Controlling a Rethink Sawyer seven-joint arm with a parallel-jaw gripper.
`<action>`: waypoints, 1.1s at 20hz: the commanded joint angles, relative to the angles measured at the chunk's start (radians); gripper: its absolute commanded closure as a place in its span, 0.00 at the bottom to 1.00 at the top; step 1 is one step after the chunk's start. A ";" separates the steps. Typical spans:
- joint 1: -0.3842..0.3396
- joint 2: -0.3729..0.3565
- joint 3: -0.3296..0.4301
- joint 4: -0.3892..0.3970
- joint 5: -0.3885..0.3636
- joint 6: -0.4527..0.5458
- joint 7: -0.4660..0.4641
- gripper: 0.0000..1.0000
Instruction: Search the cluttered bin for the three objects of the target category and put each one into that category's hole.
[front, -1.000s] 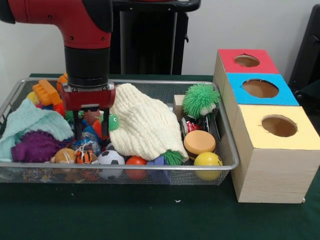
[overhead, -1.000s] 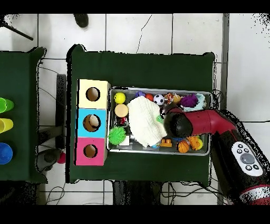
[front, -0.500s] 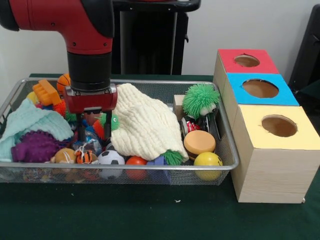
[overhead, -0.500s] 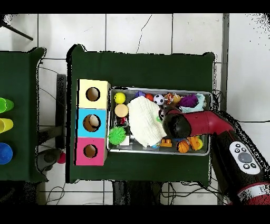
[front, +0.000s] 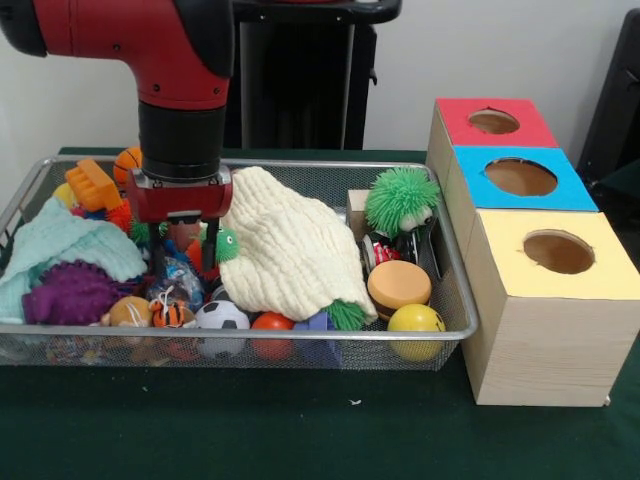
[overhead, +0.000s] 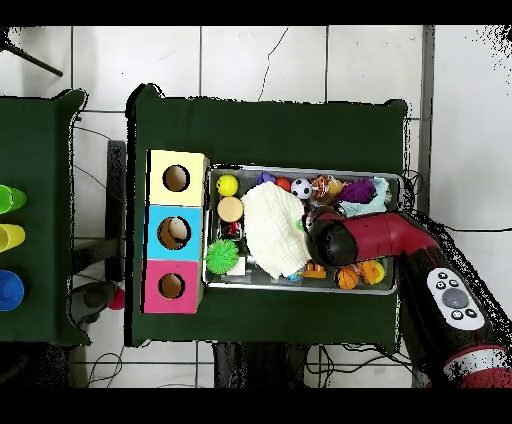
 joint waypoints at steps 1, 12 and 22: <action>0.008 0.004 -0.050 -0.023 -0.094 0.082 -0.134 0.00; 0.025 0.024 -0.065 -0.044 -0.132 0.061 -0.103 0.00; 0.012 0.045 -0.060 -0.047 -0.112 0.001 -0.035 0.00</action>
